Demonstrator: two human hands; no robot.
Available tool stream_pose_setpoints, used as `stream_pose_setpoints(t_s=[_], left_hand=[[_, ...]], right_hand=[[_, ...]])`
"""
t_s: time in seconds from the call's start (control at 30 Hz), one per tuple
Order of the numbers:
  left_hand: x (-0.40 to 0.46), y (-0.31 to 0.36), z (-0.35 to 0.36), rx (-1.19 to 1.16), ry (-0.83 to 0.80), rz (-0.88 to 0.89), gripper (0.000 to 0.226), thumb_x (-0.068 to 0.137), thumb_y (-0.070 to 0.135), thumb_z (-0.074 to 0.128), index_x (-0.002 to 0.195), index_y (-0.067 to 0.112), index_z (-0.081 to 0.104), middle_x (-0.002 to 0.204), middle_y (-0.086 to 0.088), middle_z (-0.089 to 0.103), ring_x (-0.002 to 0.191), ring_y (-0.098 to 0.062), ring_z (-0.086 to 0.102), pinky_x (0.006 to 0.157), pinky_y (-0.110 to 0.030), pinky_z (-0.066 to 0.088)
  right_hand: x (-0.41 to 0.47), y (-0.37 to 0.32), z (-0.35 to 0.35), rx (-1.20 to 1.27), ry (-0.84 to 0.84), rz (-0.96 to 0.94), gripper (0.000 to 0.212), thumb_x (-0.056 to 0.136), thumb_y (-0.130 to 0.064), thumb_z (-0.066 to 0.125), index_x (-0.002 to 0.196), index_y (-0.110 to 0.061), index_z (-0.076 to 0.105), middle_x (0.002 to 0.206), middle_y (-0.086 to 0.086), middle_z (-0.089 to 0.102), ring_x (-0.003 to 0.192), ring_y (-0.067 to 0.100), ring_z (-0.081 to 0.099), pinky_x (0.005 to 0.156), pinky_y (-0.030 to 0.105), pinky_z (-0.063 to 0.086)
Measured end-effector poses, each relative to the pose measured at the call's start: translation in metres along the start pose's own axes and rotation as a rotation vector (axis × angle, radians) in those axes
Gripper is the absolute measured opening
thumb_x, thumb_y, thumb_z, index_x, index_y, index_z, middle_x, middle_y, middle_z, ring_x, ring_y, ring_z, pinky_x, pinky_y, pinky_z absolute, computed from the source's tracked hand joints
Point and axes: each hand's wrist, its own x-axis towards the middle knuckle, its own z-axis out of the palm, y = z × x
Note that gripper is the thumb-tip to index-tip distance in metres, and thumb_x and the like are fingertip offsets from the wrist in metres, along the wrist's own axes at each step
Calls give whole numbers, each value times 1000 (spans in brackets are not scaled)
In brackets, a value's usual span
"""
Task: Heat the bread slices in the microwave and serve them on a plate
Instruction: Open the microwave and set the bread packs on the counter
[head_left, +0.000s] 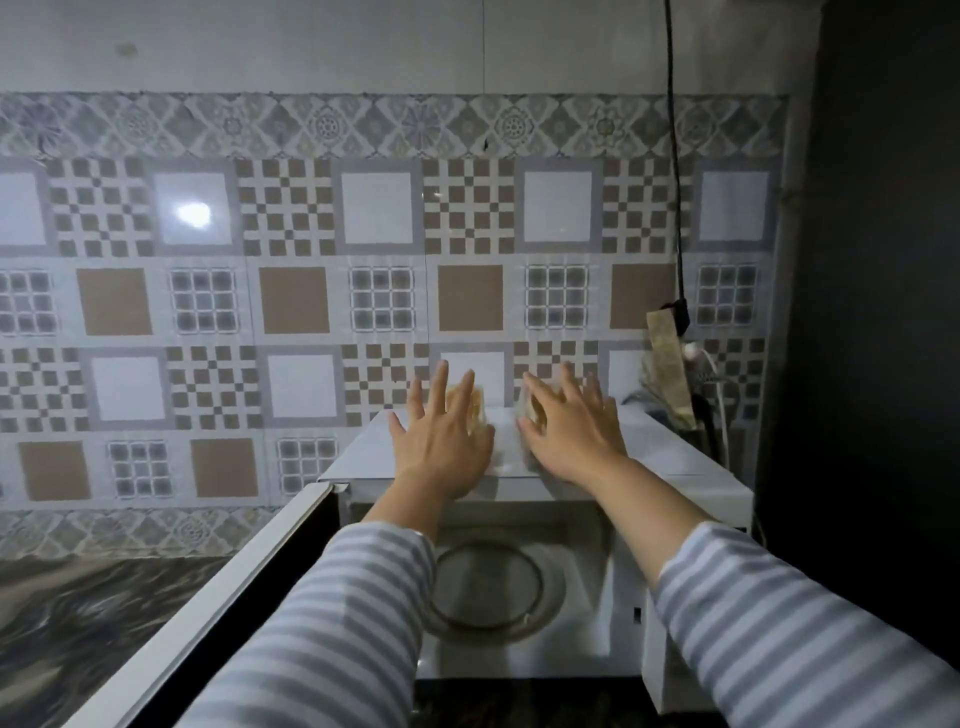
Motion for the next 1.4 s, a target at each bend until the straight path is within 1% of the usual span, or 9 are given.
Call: stream_pose_setpoints(t_s=[0.1,0.2,0.33,0.43,0.73,0.93,1.07,1.27,1.4], left_hand=[[20,2,17,-13,9,-23,69,95,58,29,149,40,-9,157,8,-24,145,-31,-18,115,-61,4],[31,-2,32,-41,-71,-34,74,92,61,32,148,42,-13,154,11,-32,146,-36,-10,114,-62,14],[37,-7,37,-87,-130,-75,75,89,58,38,146,47,-11,153,11,-34,137,-40,32,106,-53,36],[35,-2,32,-111,-119,-102,71,92,51,39,147,47,-5,154,12,-31,128,-35,45,96,-47,43],[-7,16,7,-133,6,-161,66,90,39,47,148,42,15,161,10,-7,120,-30,54,83,-39,48],[-74,18,-12,-234,141,-61,63,89,42,51,146,42,26,160,12,3,112,-32,59,73,-33,42],[-129,18,-20,-284,229,-5,56,90,46,49,144,43,30,160,14,5,111,-30,60,74,-34,45],[-211,15,-14,-289,233,12,66,84,40,57,145,41,31,160,13,8,107,-27,61,77,-34,48],[-265,10,14,-343,152,-86,63,83,43,58,143,42,36,159,14,13,109,-26,62,81,-34,50]], right_hand=[[23,7,15,71,-47,50,65,97,-52,35,147,-49,-6,158,1,-25,145,37,-17,115,55,-2],[36,10,28,133,-86,91,72,94,-53,42,146,-51,-9,155,-1,-31,144,41,-16,114,62,5],[37,8,33,183,-122,135,76,92,-48,50,147,-49,-2,153,-3,-35,142,42,20,105,52,36],[32,4,28,201,-103,140,75,92,-40,53,149,-45,4,156,0,-29,134,36,38,92,41,47],[-7,-7,5,237,-37,205,74,87,-33,61,146,-44,18,160,-3,-12,127,33,46,82,36,47],[-77,-20,-6,274,117,149,73,84,-28,67,142,-44,25,159,-7,-6,119,32,51,83,40,54],[-136,-25,-4,288,184,130,69,87,-18,60,141,-46,28,160,-8,-7,118,31,51,78,38,53],[-226,-22,18,263,190,134,68,84,-29,65,142,-43,32,161,-1,3,120,29,51,82,39,51],[-280,-12,38,283,126,218,69,81,-26,67,140,-44,36,160,-4,5,124,26,49,86,36,52]])
